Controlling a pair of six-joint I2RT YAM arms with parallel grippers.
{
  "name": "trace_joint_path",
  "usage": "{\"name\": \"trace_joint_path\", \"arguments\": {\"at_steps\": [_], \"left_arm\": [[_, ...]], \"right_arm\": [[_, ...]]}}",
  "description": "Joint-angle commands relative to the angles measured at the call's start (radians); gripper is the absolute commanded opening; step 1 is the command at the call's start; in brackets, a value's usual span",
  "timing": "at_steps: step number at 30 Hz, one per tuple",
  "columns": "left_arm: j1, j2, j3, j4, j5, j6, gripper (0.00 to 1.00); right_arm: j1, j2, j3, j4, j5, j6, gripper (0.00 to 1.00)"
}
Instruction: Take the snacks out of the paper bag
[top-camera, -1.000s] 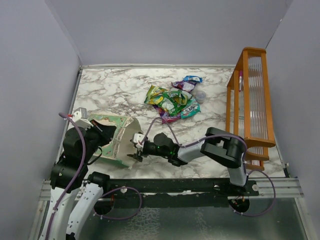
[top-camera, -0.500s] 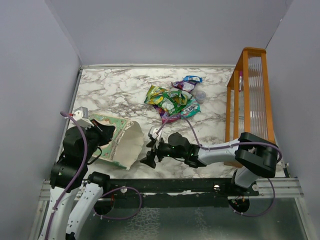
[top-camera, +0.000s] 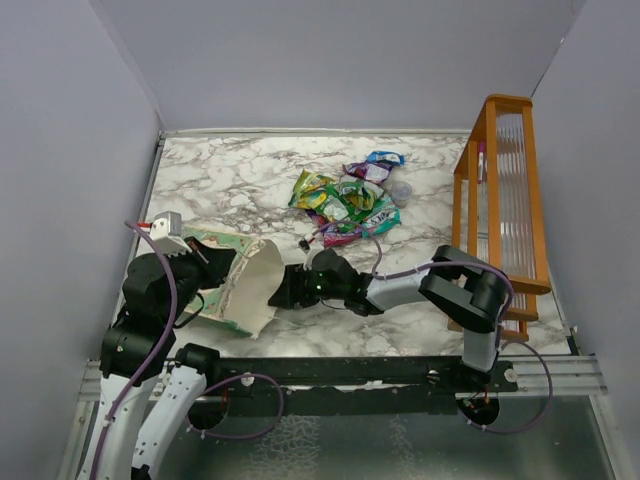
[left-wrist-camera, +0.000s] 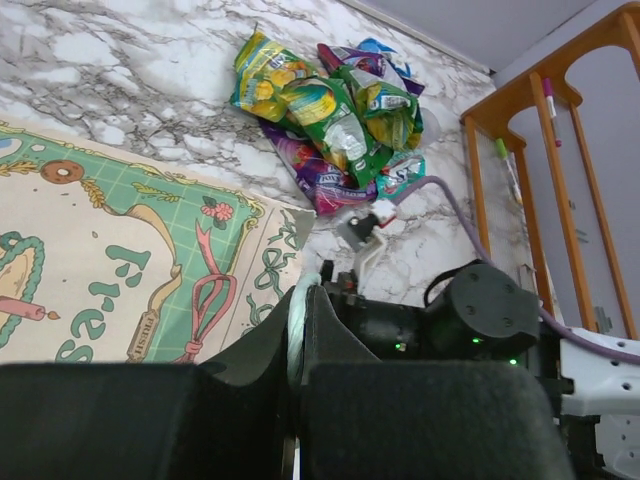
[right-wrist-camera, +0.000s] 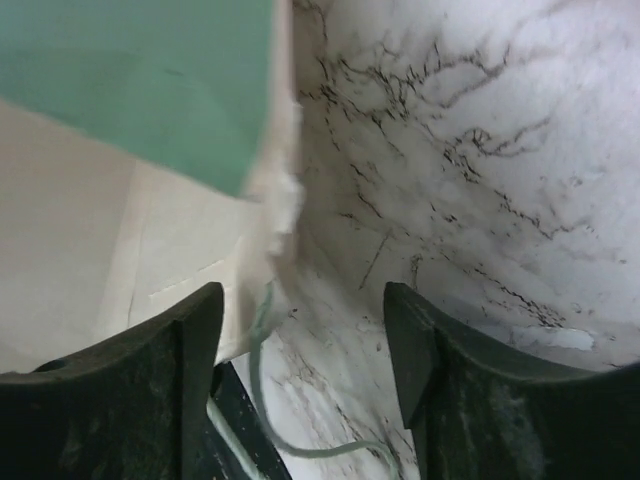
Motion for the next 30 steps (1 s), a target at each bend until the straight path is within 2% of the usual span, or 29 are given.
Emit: {"name": "trace_joint_path", "arguments": {"at_steps": [1,10,16,22,30], "left_arm": [[-0.005,0.008,-0.013,0.111,0.098,0.032,0.00],[-0.006,0.142,0.017,0.197,0.251,0.149,0.00],[-0.005,0.257,0.102,0.220,0.355,0.266,0.00],[-0.006,0.328,0.143,0.234,0.451,0.298,0.00],[-0.006,0.325,0.097,0.238,0.509,0.286,0.00]], "right_arm": [[0.008,0.085,0.031,0.118,-0.052,0.215,0.57],[0.010,0.264,0.158,0.315,-0.092,0.369,0.10],[0.011,0.382,0.283,0.455,-0.067,0.404,0.01],[0.013,0.490,0.401,0.653,-0.008,0.412,0.02],[0.013,0.609,0.557,0.688,0.037,0.401,0.04]]}}
